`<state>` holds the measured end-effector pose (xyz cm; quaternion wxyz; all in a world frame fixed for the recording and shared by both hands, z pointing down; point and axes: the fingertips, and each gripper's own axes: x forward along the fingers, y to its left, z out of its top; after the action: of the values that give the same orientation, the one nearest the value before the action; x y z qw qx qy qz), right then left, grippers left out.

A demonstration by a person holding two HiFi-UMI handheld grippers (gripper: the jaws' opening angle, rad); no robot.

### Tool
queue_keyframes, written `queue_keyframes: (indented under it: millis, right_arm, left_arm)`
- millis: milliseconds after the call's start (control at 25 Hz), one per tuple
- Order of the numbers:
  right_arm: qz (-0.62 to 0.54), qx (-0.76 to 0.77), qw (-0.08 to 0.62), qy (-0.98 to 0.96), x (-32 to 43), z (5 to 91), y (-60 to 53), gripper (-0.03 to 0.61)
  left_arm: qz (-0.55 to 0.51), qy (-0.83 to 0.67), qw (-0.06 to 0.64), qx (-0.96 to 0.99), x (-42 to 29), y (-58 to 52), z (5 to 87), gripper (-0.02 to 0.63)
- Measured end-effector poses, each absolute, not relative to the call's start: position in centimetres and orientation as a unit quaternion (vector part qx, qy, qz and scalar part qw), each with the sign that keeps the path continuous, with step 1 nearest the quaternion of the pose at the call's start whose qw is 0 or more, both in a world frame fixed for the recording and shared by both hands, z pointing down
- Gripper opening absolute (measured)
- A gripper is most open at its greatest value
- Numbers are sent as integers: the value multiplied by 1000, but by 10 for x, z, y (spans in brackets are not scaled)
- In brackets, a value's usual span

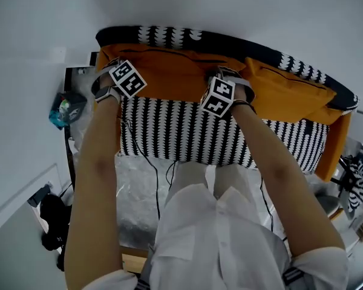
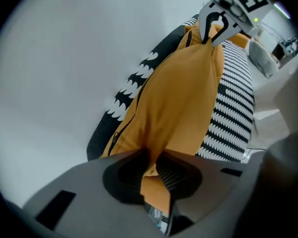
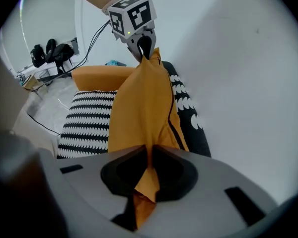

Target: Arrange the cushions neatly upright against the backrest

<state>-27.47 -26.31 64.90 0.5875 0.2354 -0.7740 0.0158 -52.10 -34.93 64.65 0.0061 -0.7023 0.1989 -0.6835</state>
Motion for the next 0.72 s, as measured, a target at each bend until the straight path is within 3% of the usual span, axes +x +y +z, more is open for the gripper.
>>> queue_keyframes:
  millis: [360, 560, 720]
  right_arm:
    - [39, 229, 586, -776, -277, 638, -268, 132]
    - [48, 251, 579, -774, -262, 621, -268, 147]
    - [84, 287, 553, -778, -248, 599, -262, 147]
  left_arm:
    - [-680, 177, -1, -711, -518, -341, 640, 194]
    - [-677, 179, 5, -714, -517, -335, 622, 195]
    - [-628, 219, -40, -746, -505, -325, 594, 178]
